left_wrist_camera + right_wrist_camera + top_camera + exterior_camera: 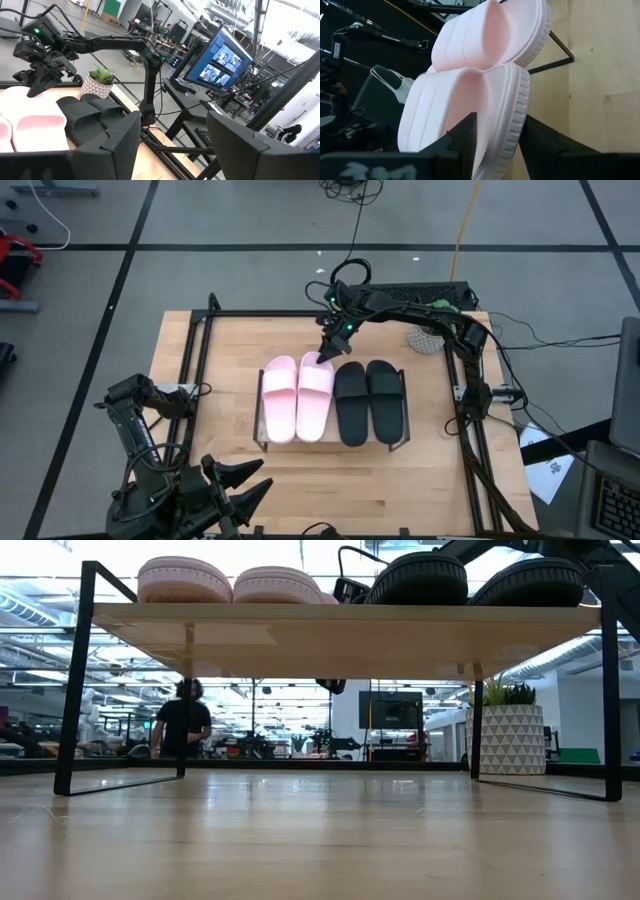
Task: Pick and place slides into the shelf
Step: Put the pink slipper on the shelf
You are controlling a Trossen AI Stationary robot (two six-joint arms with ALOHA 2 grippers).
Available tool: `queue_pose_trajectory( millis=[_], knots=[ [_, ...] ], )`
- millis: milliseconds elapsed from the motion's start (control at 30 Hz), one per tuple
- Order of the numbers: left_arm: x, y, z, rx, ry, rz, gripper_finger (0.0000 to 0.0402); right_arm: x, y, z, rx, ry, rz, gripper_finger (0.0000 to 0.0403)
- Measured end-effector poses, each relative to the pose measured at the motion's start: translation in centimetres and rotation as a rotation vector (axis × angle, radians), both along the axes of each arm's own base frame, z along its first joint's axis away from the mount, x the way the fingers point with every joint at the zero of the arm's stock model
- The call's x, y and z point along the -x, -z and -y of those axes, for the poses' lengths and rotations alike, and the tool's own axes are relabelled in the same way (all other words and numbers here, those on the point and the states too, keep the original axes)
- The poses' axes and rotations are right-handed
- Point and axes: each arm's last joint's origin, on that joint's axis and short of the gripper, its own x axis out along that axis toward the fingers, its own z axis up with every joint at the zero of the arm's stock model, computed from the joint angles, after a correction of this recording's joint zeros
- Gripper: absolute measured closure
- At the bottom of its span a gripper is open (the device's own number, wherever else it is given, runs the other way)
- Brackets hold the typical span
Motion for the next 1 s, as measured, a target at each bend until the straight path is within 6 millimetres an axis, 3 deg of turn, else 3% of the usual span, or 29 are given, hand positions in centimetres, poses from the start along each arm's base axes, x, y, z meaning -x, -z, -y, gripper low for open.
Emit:
queue_pose_trajectory(
  millis=[400,1000],
  knots=[
    [0.05,0.01,0.04,-0.002,0.002,-0.001,0.0176,-0.02,0.02,-0.04,0.001,0.004,-0.007,0.0218],
    [0.14,0.01,0.11,-0.009,0.005,-0.005,0.0176,-0.13,0.30,-0.89,-0.019,0.010,-0.078,0.0217]
  ],
)
